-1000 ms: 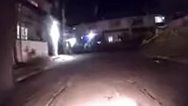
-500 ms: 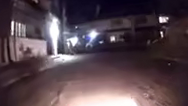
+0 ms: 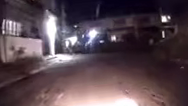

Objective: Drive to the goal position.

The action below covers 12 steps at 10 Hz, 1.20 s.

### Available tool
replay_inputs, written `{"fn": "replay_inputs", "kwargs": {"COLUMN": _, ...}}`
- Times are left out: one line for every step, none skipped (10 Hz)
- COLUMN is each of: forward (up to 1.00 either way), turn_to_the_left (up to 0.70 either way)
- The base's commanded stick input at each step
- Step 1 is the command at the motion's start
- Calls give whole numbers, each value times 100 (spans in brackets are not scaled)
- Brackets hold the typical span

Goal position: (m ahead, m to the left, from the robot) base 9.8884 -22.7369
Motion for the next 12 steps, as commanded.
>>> {"fn": "replay_inputs", "kwargs": {"forward": 100, "turn_to_the_left": -27}}
{"fn": "replay_inputs", "kwargs": {"forward": 100, "turn_to_the_left": -27}}
{"fn": "replay_inputs", "kwargs": {"forward": 100, "turn_to_the_left": -27}}
{"fn": "replay_inputs", "kwargs": {"forward": 100, "turn_to_the_left": -14}}
{"fn": "replay_inputs", "kwargs": {"forward": 100, "turn_to_the_left": 0}}
{"fn": "replay_inputs", "kwargs": {"forward": 100, "turn_to_the_left": 0}}
{"fn": "replay_inputs", "kwargs": {"forward": 100, "turn_to_the_left": 0}}
{"fn": "replay_inputs", "kwargs": {"forward": 100, "turn_to_the_left": 0}}
{"fn": "replay_inputs", "kwargs": {"forward": 100, "turn_to_the_left": 0}}
{"fn": "replay_inputs", "kwargs": {"forward": 100, "turn_to_the_left": 0}}
{"fn": "replay_inputs", "kwargs": {"forward": 100, "turn_to_the_left": 0}}
{"fn": "replay_inputs", "kwargs": {"forward": 100, "turn_to_the_left": 0}}
